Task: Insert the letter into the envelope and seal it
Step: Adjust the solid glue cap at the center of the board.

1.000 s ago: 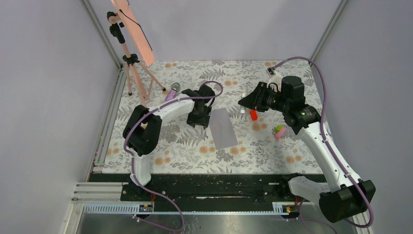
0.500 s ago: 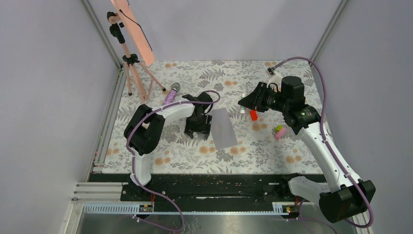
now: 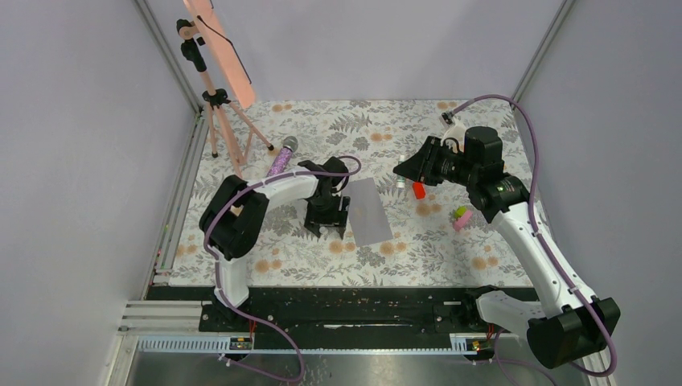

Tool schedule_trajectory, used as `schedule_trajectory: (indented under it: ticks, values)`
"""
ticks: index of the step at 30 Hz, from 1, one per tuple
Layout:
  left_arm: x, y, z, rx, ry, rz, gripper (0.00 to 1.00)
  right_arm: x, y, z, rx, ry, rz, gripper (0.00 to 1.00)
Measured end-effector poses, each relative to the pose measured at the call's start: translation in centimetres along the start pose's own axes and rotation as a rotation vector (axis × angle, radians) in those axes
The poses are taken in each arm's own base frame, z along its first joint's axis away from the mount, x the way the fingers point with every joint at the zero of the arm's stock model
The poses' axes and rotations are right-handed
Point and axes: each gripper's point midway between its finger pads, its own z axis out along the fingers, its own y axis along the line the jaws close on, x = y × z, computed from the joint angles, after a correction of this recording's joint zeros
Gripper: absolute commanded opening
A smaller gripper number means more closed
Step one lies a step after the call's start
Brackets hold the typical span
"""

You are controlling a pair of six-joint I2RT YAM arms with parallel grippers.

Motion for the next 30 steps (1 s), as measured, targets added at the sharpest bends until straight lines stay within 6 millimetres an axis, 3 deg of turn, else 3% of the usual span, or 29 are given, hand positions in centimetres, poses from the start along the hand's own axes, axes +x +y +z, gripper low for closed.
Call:
schedule_trajectory:
  ticks: [3, 7, 13, 23, 30]
  values:
    - [0.6, 0.1, 0.2, -0.011, 0.008, -0.005, 0.61, 0.0, 0.0, 0.0, -0.001, -0.002, -0.002, 0.00]
    - [1.8, 0.4, 0.4, -0.029, 0.020, -0.019, 0.44, 0.0, 0.1, -0.1, -0.004, -0.005, -0.004, 0.00]
    - [2.8, 0.5, 0.3, -0.019, 0.035, -0.057, 0.36, 0.0, 0.1, -0.1, -0.004, -0.006, -0.004, 0.00]
    - [-0.1, -1.1, 0.4, 0.019, -0.078, -0.178, 0.47, 0.1, 0.2, -0.3, -0.007, -0.010, -0.007, 0.00]
    - [0.1, -1.0, 0.6, -0.012, -0.115, -0.155, 0.49, 0.1, 0.3, -0.6, -0.010, -0.014, -0.011, 0.00]
